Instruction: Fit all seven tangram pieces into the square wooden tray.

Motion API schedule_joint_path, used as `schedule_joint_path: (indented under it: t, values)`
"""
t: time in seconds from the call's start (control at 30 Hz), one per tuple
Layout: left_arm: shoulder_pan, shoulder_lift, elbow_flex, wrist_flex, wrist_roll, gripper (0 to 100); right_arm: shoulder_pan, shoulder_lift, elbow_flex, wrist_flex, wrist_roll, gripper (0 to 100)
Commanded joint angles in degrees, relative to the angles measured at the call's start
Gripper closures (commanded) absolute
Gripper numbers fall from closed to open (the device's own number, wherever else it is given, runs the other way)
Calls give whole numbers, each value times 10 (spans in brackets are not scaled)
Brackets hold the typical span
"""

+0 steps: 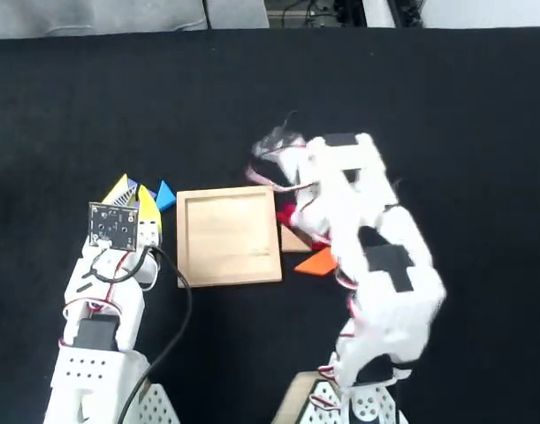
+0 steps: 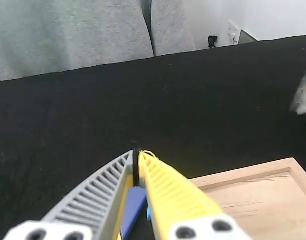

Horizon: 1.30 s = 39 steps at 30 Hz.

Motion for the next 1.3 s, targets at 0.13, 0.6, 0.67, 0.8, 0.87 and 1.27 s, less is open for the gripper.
schedule_joint_path:
  t: [0.13, 0.6, 0.67, 0.8, 0.87, 1.27]
  values:
    - [-2, 2, 10, -13, 0, 970, -11, -100, -59, 91, 0, 988]
    - [-6, 1, 10, -11, 0, 970, -170, -299, -34, 62, 1, 987]
    - [-9, 0, 10, -10, 0, 970, -202, -321, 5, 15, 2, 987]
    - [-80, 0, 10, -9, 3, 970, -225, -354, 115, -119, 4, 987]
    - [-130, 0, 7, -9, 4, 970, -225, -363, 168, -193, 4, 987]
    - [-218, 0, -64, 202, 2, 970, -257, -367, 383, -498, 51, 988]
